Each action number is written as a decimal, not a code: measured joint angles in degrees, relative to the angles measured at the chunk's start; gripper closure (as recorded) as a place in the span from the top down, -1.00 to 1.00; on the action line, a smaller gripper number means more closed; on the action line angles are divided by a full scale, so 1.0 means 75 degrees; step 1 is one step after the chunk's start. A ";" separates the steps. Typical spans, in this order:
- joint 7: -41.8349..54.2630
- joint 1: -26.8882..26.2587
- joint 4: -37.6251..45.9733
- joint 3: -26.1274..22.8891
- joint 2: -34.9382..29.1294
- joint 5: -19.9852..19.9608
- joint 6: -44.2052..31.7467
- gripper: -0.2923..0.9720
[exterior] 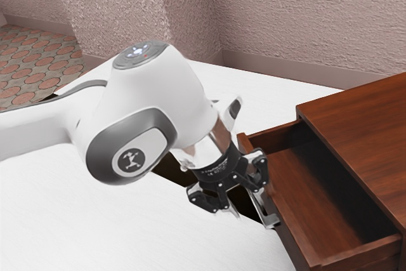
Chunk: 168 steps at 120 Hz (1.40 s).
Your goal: Pull the drawer handle with one arm to open the drawer
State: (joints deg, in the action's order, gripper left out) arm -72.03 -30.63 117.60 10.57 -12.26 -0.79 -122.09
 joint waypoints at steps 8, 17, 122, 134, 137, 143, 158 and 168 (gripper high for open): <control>-0.0001 0.0006 0.0052 -0.0002 -0.0059 0.0049 -0.0019 -0.16; -0.0005 0.0042 0.0227 0.0006 -0.0211 0.0080 -0.0031 -0.16; 0.0028 0.0126 0.0697 0.0009 -0.0830 0.0284 -0.0411 -0.15; 0.0034 0.0125 0.0691 0.0009 -0.1170 0.0420 -0.0405 -0.12; 0.0035 0.0130 0.0619 0.0009 -0.1256 0.0446 -0.0336 -0.11; 0.0029 0.0142 0.0145 0.0003 -0.1341 0.0481 0.0000 -0.07; -0.0196 0.0187 -0.2364 0.0055 -0.0954 0.0470 0.1839 0.19; -0.0374 0.0195 -0.3231 0.0411 -0.0790 0.0432 0.3091 0.31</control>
State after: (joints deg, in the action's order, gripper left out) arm -74.84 -29.17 93.37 13.65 -18.19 2.45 -98.91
